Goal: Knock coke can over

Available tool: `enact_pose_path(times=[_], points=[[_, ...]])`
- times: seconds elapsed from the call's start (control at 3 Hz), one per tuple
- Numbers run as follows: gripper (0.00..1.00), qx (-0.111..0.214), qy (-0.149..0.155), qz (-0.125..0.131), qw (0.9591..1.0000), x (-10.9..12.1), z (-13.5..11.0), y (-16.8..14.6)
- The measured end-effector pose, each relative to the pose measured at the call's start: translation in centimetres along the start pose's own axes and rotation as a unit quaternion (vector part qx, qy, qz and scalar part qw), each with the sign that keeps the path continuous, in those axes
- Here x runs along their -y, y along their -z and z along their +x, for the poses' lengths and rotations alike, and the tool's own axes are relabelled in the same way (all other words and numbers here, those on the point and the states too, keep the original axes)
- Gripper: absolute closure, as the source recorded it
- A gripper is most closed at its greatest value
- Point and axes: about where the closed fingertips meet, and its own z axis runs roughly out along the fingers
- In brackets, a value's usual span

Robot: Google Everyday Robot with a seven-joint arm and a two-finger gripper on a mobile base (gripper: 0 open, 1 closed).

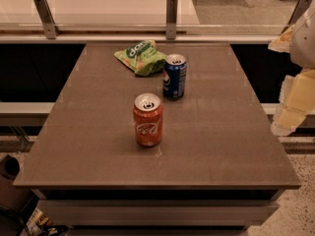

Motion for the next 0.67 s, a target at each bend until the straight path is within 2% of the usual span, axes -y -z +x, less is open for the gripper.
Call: enact_pose_path(times=[0.33, 0.67], points=[[0.0, 0.0, 0.0, 0.0, 1.0, 0.0, 0.0, 0.0], [0.0, 0.017, -0.002, -0.002, 0.9998, 0.01, -0.32, -0.25]])
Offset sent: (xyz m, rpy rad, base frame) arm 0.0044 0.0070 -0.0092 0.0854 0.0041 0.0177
